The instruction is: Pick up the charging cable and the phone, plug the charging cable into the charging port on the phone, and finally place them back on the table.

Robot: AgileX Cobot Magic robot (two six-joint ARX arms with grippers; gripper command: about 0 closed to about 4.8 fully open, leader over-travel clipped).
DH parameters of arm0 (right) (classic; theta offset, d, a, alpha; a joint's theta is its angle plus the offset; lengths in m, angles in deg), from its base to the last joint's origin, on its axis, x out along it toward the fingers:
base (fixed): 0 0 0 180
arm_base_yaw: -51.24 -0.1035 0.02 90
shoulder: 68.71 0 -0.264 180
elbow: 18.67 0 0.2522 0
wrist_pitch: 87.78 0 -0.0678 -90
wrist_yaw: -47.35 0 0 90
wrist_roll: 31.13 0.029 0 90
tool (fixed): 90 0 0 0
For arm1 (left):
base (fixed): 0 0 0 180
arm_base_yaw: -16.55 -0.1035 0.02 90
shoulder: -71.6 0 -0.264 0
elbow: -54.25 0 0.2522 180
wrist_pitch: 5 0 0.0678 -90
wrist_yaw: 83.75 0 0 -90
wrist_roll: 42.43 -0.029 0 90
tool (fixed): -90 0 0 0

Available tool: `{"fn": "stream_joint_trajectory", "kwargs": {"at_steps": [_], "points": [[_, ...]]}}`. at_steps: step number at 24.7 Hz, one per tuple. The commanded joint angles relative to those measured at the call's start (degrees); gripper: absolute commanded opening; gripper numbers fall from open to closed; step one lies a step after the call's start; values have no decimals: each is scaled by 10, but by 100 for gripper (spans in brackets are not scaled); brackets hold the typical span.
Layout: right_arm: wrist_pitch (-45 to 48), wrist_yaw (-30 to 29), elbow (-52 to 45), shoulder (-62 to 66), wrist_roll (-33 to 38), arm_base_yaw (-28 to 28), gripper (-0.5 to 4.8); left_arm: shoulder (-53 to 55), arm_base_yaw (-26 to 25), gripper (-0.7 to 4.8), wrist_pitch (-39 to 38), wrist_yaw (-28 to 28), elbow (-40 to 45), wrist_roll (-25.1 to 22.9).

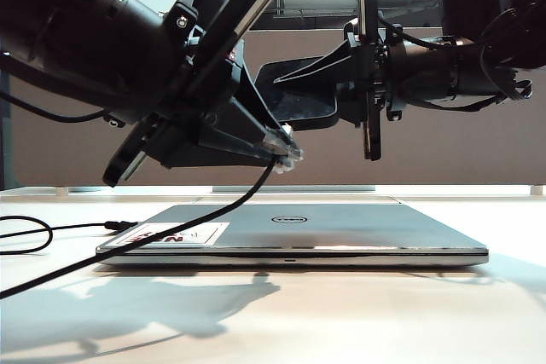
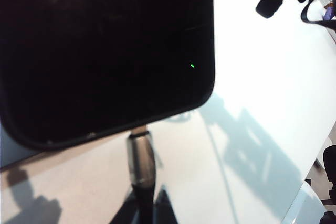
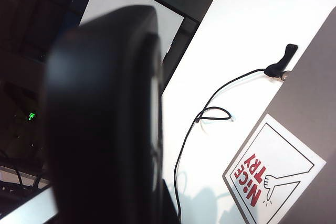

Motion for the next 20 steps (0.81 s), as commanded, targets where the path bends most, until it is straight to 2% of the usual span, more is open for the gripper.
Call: {"fn": "stream_joint_trajectory", "kwargs": {"at_steps": [1, 20], "points": [[9, -6, 3, -5, -2, 0, -2, -2, 1, -6, 26, 0, -2, 2], [7, -17, 3, -5, -2, -10, -2, -2, 1, -6, 43, 0, -2, 1]]}}
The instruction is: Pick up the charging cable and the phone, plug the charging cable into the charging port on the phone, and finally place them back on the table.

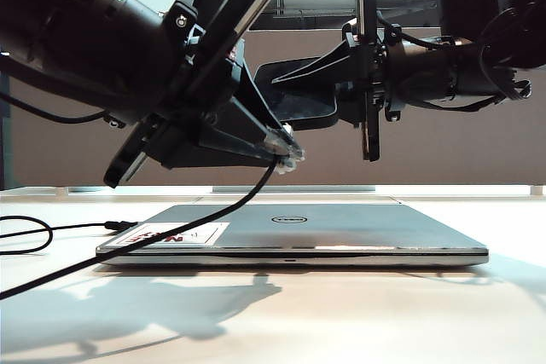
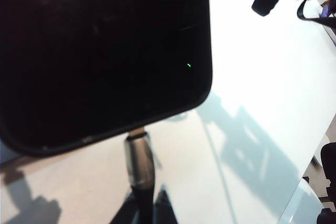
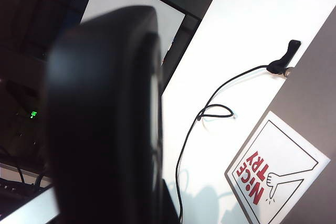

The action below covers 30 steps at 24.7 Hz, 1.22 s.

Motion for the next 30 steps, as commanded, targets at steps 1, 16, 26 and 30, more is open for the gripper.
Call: {"fn": "stream_joint_trajectory", "kwargs": {"at_steps": [1, 16, 26, 30], "points": [[10, -14, 3, -5, -2, -5, -2, -2, 1, -6, 40, 3, -3, 1], [-17, -31, 3, -5, -2, -5, -2, -2, -7, -6, 42, 3, -3, 1], [-17, -31, 3, -5, -2, -5, -2, -2, -7, 20, 41, 3, -3, 1], [-17, -25, 3, -5, -2, -5, -3, -2, -7, 136, 36, 3, -3, 0]]}}
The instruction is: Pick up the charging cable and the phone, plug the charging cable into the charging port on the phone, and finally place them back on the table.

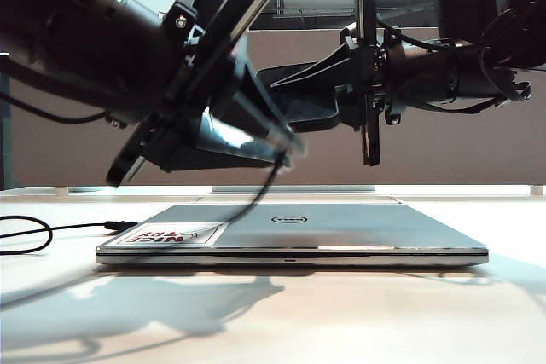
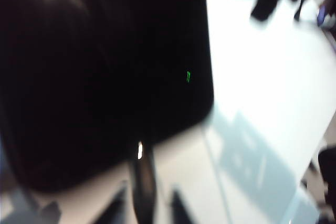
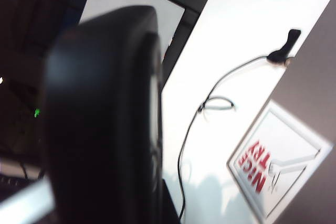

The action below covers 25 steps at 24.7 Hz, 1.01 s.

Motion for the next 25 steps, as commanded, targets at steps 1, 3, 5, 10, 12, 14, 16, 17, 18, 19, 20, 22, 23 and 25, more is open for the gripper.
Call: {"fn": "stream_joint_trajectory", "kwargs": {"at_steps": [1, 3, 5, 10, 12, 14, 16, 17, 18, 19, 20, 22, 23, 25], "points": [[7, -9, 3, -5, -2, -3, -3, -3, -2, 146, 22, 6, -4, 0], [9, -5, 3, -5, -3, -2, -3, -3, -2, 155, 19, 6, -4, -5], [9, 5, 3, -5, -4, 0, -3, -3, -2, 157, 14, 6, -4, -5], [10, 16, 4, -6, -4, 15, -4, -4, -2, 157, 14, 6, -4, -5], [9, 16, 4, -6, -4, 26, -4, -4, -2, 157, 14, 6, -4, -6], [10, 16, 4, -6, -4, 38, -4, -4, -2, 158, 13, 6, -4, -6], [9, 16, 4, -6, -4, 57, -5, -5, -2, 156, 13, 6, -4, -19], [7, 19, 4, -9, -4, 70, -5, -10, -2, 138, 14, 6, -5, -32], [6, 30, 4, -14, -6, 78, -5, -19, -2, 71, 14, 6, -5, -38], [6, 35, 4, -18, -11, 81, -5, -25, -2, 23, 14, 6, -6, -41], [6, 42, 4, -22, -16, 84, -6, -31, -2, -12, 14, 6, -6, -42], [-4, 52, 4, -31, -21, 88, -6, -42, -3, -6, 14, 6, -6, -44], [-14, 55, 5, -34, -24, 89, -6, -47, -5, -6, 14, 6, -6, -44], [-47, 64, 5, -44, -39, 92, -6, -58, -16, -6, 10, 6, -6, -44]]}}
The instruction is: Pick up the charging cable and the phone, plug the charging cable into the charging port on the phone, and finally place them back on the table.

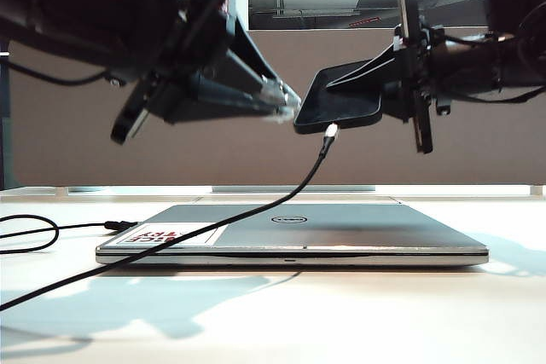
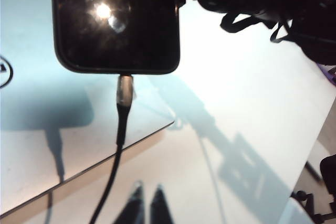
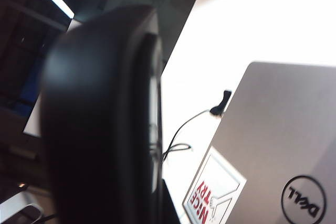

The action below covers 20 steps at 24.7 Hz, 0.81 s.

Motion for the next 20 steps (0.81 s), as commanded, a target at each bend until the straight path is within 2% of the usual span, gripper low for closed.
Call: {"fn": "stream_joint_trajectory", "kwargs": {"at_steps": [1, 3, 6, 9, 11, 12, 16, 18, 20], "points": [[-70, 21, 5, -26, -45, 5, -6, -25, -29, -6, -3, 0, -4, -4], [-164, 48, 10, -51, -104, 9, -6, -41, -64, -6, -51, 0, -22, -12], [-277, 81, 23, -79, -172, 13, -5, -47, -101, -6, -132, 0, -63, -69], [-388, 76, 47, -97, -213, 30, -5, -47, -133, -6, -197, 0, -107, -108], [-469, 54, 70, -99, -254, 48, -5, -47, -149, -6, -215, 0, -130, -109], [-541, 56, 91, -100, -299, 65, -5, -48, -159, -6, -219, 0, -143, -110], [-691, 108, 143, -101, -398, 98, -5, -49, -166, -6, -218, 0, -155, -116], [-778, 143, 175, -101, -451, 133, -5, -49, -166, -6, -230, 0, -155, -194], [-797, 143, 178, -101, -453, 147, -5, -49, -166, -6, -245, 0, -160, -214]]}}
